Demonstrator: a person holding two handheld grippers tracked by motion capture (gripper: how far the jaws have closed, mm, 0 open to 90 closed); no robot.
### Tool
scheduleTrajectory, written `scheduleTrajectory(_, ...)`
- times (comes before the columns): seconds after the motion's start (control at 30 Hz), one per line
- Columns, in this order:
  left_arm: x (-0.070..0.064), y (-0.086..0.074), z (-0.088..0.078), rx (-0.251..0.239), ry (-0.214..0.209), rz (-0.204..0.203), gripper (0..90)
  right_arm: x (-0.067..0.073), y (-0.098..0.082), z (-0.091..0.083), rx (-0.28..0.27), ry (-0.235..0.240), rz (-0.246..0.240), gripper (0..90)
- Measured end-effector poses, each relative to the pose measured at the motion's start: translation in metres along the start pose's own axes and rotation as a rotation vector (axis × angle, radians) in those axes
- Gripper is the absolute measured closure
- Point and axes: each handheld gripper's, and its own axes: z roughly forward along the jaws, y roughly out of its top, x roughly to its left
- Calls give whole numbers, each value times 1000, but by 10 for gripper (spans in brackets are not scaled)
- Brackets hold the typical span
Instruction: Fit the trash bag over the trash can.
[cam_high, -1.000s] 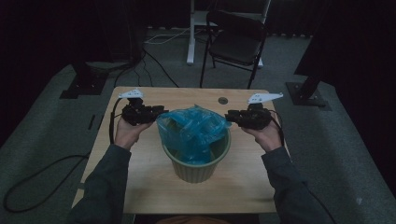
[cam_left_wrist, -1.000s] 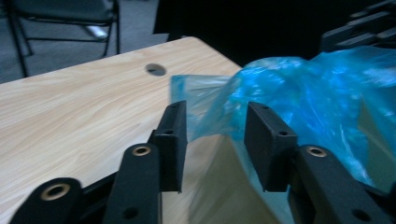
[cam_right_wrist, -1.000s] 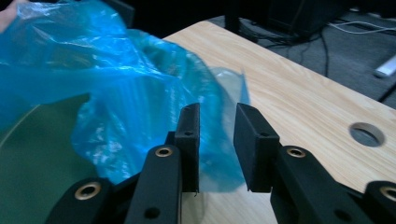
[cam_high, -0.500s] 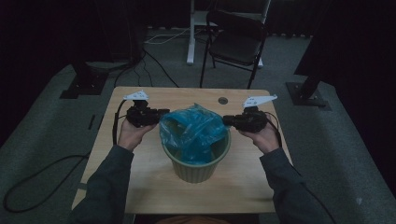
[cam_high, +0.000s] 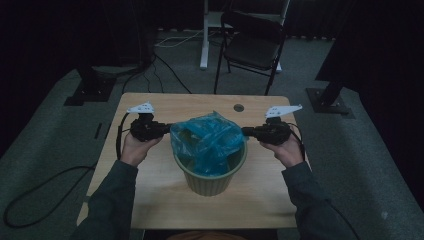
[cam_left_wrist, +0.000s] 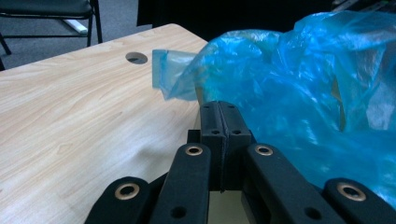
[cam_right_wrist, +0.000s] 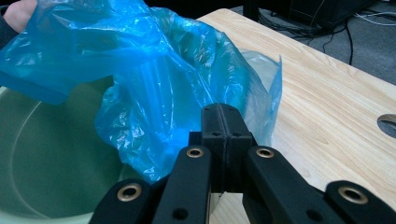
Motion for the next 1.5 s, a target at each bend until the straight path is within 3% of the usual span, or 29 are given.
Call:
scheduleTrajectory(0.23, -3, 1, -1, -11, 25, 3, 888, 0, -1, -1, -7, 6, 4, 900)
scheduleTrajectory(0.3, -2, 4, -1, -25, 28, -8, 794, 0, 0, -1, -13, 2, 5, 885)
scheduleTrajectory(0.4, -2, 8, 1, -34, 25, -9, 681, 0, 2, -1, -23, 2, 6, 790)
scheduleTrajectory(0.57, -4, 10, 10, -17, 25, 0, 592, 0, 4, 3, -22, 6, 6, 712)
scheduleTrajectory(0.63, -5, 10, 13, -7, 29, -1, 598, -1, 3, 5, -12, 6, 10, 711)
scheduleTrajectory(0.73, -6, 9, 14, 1, 30, 4, 678, -1, 2, 6, -6, 3, 14, 787)
scheduleTrajectory(0.83, -7, 7, 11, -9, 30, 5, 755, -3, -1, 1, -19, 41, 29, 876)
scheduleTrajectory(1.0, -8, 5, 1, -29, 28, 4, 895, -4, -6, -4, -19, 44, 33, 899)
scheduleTrajectory(1.17, -15, -5, -10, -40, 23, 2, 899, -2, -13, -10, -23, 64, 38, 900)
scheduleTrajectory(1.5, -24, -35, -23, -48, 4, -40, 899, 10, -34, -18, 1, 106, 46, 900)
